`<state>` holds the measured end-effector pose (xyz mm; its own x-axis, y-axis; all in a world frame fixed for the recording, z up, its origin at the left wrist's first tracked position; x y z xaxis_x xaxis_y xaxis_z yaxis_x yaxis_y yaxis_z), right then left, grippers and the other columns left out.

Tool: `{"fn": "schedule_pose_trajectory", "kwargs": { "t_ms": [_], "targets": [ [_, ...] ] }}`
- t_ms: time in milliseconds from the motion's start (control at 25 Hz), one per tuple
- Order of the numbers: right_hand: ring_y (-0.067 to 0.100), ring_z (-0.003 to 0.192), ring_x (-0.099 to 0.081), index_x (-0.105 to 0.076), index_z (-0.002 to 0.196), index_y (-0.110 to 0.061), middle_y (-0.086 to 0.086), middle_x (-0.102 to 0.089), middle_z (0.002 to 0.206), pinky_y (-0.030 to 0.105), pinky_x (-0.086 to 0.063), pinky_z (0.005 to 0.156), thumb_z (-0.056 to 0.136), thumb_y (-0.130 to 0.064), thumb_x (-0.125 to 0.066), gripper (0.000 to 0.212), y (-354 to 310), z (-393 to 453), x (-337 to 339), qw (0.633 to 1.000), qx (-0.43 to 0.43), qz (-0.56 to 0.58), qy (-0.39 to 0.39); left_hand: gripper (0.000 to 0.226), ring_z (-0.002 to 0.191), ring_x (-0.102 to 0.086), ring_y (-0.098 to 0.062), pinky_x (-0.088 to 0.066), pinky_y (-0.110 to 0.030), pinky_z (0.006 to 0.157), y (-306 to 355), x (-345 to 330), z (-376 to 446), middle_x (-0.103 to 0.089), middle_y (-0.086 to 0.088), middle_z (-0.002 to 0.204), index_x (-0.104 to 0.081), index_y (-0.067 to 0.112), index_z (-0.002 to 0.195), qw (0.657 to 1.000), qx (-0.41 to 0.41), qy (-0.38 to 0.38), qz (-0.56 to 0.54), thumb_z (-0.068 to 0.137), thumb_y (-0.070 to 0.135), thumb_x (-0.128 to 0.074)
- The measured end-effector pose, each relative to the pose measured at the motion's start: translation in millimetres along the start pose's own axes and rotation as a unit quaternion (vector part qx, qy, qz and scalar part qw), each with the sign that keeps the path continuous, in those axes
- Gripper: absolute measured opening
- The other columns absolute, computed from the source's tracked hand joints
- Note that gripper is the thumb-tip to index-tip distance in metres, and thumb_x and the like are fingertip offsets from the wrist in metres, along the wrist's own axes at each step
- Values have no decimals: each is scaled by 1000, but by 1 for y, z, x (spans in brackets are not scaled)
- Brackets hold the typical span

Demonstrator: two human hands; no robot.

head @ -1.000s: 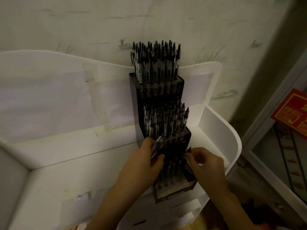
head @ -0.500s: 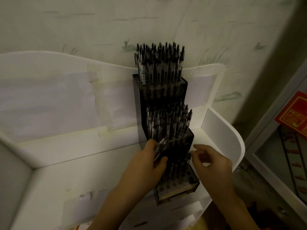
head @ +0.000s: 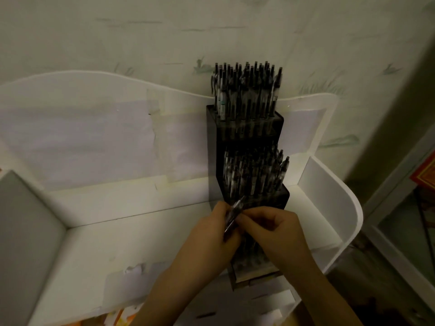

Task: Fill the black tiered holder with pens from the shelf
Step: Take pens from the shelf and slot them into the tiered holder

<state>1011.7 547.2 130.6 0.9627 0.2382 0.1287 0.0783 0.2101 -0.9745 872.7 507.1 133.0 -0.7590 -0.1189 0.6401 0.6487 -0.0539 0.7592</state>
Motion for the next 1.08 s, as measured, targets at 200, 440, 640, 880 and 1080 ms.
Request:
{"fn": "schedule_pose_trajectory", "kwargs": {
  "t_ms": [200, 440, 640, 880, 1080],
  "targets": [
    [6, 80, -71, -76, 88, -17, -6, -76, 83, 14, -54, 70, 82, -16, -72, 7, -1, 2, -11, 999, -28, 42, -8, 13, 63, -59, -8, -48, -28, 56, -6, 10, -4, -63, 3, 76, -52, 24, 99, 1000, -9, 22, 0, 93, 35, -57],
    [18, 78, -73, -77, 81, -20, 3, -76, 81, 18, -56, 66, 78, -23, -71, 7, -11, 5, -5, 991, -58, 117, 39, 33, 62, -52, -5, -37, -20, 51, -23, 22, -10, -56, 11, 72, -45, 33, 91, 999, 13, 10, 48, 83, 65, -49],
    [22, 73, -74, -77, 82, -20, 6, -76, 78, 26, -60, 68, 80, -20, -71, 6, -35, 7, 28, 990, 9, 102, 94, 54, 66, -57, -11, -47, -31, 61, -41, 34, -16, -59, 4, 73, -48, 26, 93, 996, 45, 19, 69, 74, 75, -35],
    [3, 67, -70, -74, 78, -30, -12, -74, 74, 10, -54, 65, 74, -21, -78, 10, -21, -19, 27, 988, 68, -75, 120, 35, 66, -58, -11, -51, -36, 62, -48, 37, -14, -60, 6, 75, -48, 27, 94, 995, 51, 45, 78, 87, 62, -46],
    [-1, 70, -68, -74, 85, -19, -15, -71, 73, 9, -52, 68, 78, -15, -77, 9, 11, -26, 12, 973, 110, -164, 120, 23, 61, -57, -4, -43, -20, 52, -47, 31, -13, -59, 10, 74, -46, 32, 95, 996, 44, 32, 69, 91, 55, -48]
  ]
}}
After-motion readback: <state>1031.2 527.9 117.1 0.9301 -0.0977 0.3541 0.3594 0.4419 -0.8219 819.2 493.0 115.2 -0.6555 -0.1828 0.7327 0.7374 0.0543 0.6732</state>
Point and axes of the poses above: each hand's wrist, its own z-axis towards the middle knuckle, its own x-axis out of the back of the hand, y = z × x, the point moved 4 cm from there along z, towards the middle knuckle
